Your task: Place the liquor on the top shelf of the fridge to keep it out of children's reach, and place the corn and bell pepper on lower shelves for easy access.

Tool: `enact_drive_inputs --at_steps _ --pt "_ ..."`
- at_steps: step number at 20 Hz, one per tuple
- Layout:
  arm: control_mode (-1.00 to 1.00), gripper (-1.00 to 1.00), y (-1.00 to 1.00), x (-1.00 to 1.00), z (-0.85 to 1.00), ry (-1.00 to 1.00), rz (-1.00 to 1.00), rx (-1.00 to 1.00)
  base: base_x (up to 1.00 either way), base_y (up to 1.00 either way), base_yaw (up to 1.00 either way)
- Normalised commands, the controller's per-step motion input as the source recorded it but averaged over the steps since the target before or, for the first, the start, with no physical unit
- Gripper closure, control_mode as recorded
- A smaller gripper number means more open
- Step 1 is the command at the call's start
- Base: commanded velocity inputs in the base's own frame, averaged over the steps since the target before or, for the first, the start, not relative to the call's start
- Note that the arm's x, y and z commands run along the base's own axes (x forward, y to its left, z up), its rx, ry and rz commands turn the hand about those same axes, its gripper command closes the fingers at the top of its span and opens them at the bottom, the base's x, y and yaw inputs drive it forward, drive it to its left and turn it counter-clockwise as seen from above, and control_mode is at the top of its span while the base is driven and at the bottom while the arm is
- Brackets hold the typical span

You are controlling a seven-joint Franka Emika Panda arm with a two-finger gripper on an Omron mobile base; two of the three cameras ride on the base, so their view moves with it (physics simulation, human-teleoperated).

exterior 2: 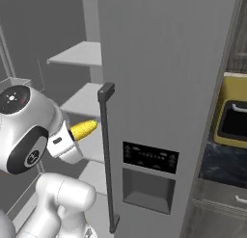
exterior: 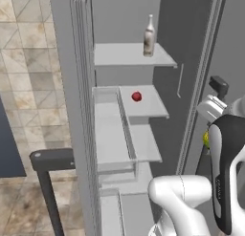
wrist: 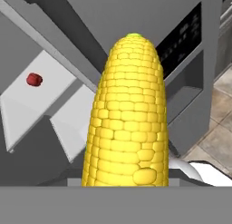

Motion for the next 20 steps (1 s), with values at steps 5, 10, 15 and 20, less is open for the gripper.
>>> enact_drive_inputs --at_steps 5,10,15,20 --pt "1.0 1.0 0.0 0.0 0.0 0.0 0.0 0.0 0.38 0.42 -0.18" --pt "1.0 1.0 0.0 0.0 0.0 0.0 0.0 0.0 0.36 0.51 -0.18" --pt "-1.0 1.0 0.07 0.09 0.0 -0.01 -0.03 -0.01 0.34 0.38 -0.14" --pt "-1.0 1.0 0.22 0.57 0.0 -0.01 -0.09 0.0 0.0 0.0 0.0"
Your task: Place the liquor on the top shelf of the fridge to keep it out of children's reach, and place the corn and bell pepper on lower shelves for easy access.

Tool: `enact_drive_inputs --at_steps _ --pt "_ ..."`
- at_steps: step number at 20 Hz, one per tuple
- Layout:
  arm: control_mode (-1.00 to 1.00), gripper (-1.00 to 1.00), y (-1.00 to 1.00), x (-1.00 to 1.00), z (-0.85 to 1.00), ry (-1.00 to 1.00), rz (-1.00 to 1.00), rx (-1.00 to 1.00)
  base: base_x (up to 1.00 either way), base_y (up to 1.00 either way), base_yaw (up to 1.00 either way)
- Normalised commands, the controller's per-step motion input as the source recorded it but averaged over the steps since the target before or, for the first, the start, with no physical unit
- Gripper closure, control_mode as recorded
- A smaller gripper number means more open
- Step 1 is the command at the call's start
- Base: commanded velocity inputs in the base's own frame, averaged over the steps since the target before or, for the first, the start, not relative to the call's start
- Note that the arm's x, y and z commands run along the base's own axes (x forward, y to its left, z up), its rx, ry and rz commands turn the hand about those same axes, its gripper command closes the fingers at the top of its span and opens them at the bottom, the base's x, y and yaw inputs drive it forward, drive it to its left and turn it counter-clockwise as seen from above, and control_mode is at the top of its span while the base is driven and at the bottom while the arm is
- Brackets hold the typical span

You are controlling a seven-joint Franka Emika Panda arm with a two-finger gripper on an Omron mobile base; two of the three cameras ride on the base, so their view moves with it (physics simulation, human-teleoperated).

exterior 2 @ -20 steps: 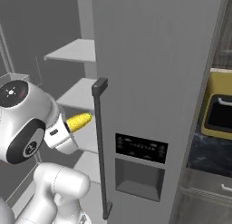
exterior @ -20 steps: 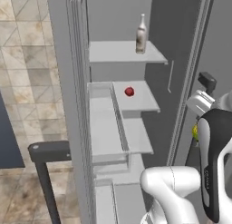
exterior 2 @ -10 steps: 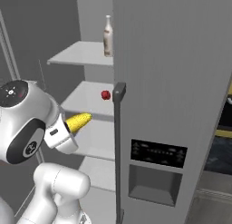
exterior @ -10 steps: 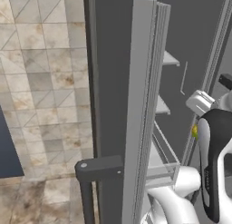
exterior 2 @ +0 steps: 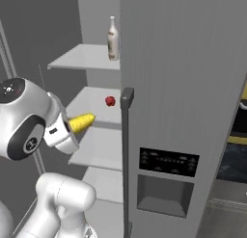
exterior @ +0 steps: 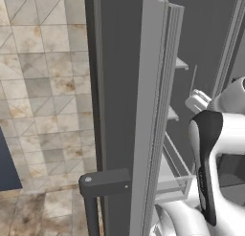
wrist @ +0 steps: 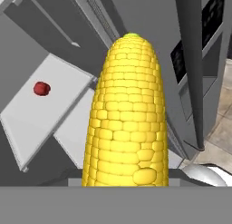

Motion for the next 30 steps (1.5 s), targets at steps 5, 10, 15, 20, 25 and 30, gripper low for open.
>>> enact_drive_inputs --at_steps 5,10,15,20,25,30 --pt "-1.0 1.0 -0.03 0.69 0.0 0.0 0.0 0.07 0.0 0.0 0.0" --pt "-1.0 1.0 -0.01 0.61 -0.24 0.0 0.03 0.09 0.0 0.0 0.0" --pt "-1.0 1.0 0.0 0.34 -0.46 -0.04 0.08 0.09 0.0 0.0 0.0" --pt "-1.0 1.0 0.03 0.43 -0.3 -0.04 0.06 0.09 0.0 0.0 0.0" --pt "-1.0 1.0 0.07 0.68 -0.2 0.0 0.05 0.07 0.0 0.0 0.0" --pt "-1.0 1.0 0.08 0.7 -0.21 0.0 0.06 0.04 0.0 0.0 0.0"
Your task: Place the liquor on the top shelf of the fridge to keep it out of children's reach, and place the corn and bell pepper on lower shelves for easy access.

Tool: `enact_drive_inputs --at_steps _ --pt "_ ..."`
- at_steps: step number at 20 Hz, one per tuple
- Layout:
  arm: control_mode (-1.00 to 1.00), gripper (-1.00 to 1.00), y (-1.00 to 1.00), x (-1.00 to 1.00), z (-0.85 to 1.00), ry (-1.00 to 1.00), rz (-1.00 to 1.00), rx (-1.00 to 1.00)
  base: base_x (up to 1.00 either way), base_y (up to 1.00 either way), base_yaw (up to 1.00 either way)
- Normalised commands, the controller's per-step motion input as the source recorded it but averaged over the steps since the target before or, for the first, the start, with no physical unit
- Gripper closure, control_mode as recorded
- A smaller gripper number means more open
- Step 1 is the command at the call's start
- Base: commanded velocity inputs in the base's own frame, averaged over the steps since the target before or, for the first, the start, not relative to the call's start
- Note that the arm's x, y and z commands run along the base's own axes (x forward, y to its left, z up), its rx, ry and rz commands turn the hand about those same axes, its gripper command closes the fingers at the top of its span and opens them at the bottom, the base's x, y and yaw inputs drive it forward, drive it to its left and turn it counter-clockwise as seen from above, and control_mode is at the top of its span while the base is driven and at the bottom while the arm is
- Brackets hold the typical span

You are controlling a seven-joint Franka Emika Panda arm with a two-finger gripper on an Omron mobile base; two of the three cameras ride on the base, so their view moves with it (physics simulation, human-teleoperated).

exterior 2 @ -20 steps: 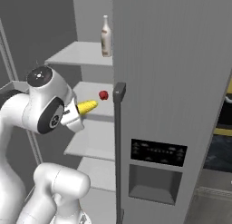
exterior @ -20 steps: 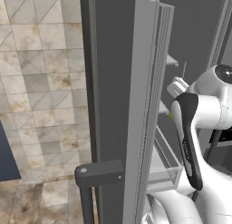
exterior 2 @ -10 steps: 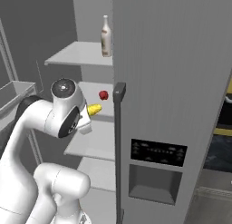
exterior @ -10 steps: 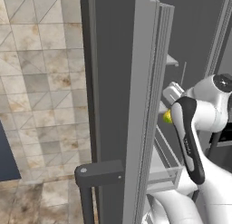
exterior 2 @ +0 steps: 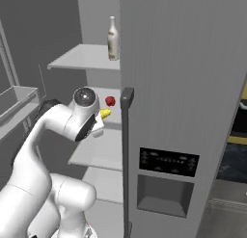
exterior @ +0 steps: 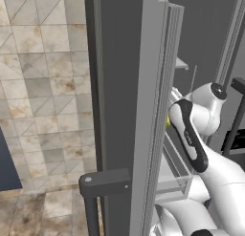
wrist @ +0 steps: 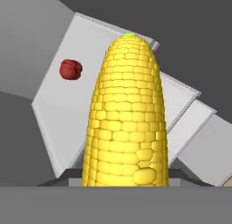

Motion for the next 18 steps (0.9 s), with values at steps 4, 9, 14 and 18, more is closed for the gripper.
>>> enact_drive_inputs --at_steps 4,9,14,18 --pt "-1.0 1.0 0.05 0.76 -0.24 0.0 0.05 0.01 0.0 0.0 0.0" --pt "-1.0 1.0 0.02 0.79 -0.22 0.0 0.03 0.0 0.0 0.0 0.0" --pt "-1.0 1.0 0.03 0.74 -0.2 0.0 0.01 0.0 0.0 0.0 0.0" --pt "-1.0 1.0 0.02 0.71 -0.2 0.0 0.01 0.0 0.0 0.0 0.0"
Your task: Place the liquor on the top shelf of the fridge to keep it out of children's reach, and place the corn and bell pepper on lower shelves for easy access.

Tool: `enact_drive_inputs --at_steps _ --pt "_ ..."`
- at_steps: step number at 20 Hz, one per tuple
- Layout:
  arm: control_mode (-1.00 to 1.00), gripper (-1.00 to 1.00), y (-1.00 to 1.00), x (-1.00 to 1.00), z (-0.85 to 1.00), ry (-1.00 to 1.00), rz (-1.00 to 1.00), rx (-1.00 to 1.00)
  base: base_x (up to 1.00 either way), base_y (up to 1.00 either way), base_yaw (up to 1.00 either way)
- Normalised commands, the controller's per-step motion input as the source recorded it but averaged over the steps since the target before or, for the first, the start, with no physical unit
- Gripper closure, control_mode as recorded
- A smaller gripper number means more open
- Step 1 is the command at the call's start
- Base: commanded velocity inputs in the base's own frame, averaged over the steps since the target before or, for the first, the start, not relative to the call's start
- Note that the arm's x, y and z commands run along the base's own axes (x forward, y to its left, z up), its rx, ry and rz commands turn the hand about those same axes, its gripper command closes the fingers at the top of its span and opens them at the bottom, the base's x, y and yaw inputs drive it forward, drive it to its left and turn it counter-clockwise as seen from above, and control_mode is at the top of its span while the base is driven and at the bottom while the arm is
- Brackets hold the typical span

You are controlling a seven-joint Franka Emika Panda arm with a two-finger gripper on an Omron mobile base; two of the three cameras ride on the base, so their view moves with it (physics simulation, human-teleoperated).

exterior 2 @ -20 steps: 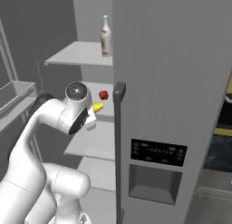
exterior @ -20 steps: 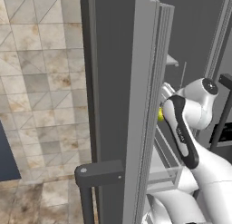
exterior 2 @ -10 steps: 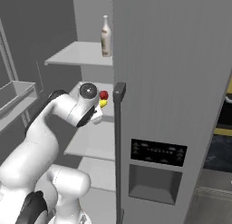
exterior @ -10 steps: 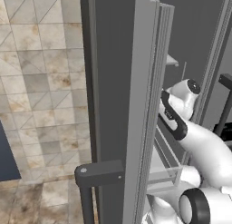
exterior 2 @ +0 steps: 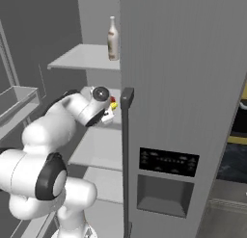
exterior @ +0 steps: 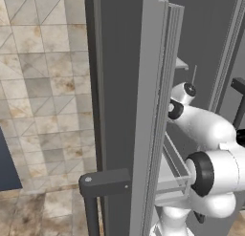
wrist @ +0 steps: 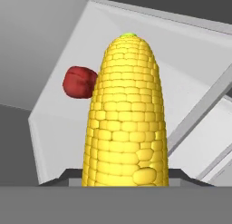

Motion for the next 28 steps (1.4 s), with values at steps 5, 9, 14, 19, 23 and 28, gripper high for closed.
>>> enact_drive_inputs --at_steps 5,9,14,19,23,28 --pt "-1.0 1.0 0.02 0.67 -0.22 0.0 0.01 0.0 0.0 0.0 0.0" --pt "-1.0 1.0 0.0 0.66 -0.24 0.0 0.0 0.0 0.0 0.0 0.0" --pt "-1.0 1.0 0.0 0.62 -0.28 0.0 0.0 0.0 0.0 0.0 0.0" --pt "-1.0 1.0 0.0 0.59 -0.35 0.0 0.0 0.0 0.0 0.0 0.0" --pt "-1.0 1.0 0.0 0.59 -0.43 0.0 0.0 0.0 0.0 0.0 0.0" --pt "-1.0 1.0 0.05 0.47 -0.57 0.0 0.0 -0.01 0.0 0.0 0.0"
